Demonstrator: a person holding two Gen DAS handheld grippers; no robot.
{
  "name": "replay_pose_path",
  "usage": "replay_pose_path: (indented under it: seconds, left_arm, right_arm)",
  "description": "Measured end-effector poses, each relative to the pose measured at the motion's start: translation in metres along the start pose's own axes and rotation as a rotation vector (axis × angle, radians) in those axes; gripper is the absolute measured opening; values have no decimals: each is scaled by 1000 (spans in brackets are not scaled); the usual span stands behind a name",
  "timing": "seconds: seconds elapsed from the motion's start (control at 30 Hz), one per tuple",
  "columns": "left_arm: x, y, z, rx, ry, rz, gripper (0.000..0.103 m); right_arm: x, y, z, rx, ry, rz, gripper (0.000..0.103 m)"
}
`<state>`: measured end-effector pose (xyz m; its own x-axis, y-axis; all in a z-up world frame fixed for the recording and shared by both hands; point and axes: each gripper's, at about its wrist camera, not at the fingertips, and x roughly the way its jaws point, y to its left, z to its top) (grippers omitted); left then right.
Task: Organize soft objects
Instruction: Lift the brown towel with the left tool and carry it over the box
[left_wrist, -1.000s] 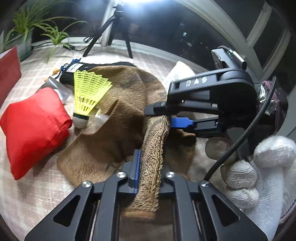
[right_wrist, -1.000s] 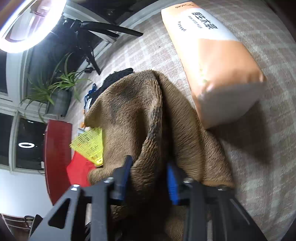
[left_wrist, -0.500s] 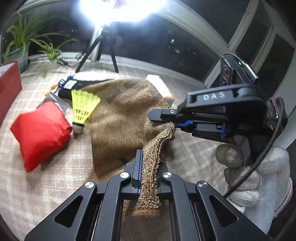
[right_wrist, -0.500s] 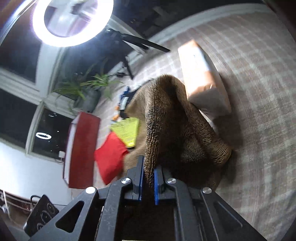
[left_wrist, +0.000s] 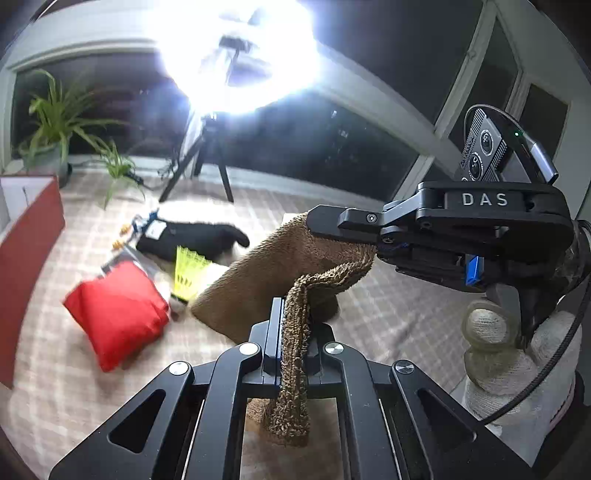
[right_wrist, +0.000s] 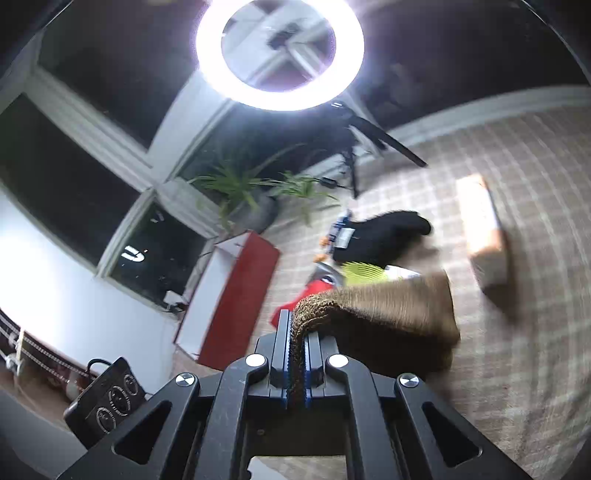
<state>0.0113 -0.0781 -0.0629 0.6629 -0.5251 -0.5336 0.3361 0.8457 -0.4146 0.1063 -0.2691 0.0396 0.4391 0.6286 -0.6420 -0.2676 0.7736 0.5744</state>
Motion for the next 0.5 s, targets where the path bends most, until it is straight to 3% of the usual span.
replay_pose_path:
  seconds: [0.2,0.5]
  left_arm:
    - [-27,2,15,13,-67,0,5]
    - [-72,29,38,21,-180,57,5]
  right_arm:
    - [-1,41,8,-92,-7,41,5]
    - [17,125,18,-240,12,112,5]
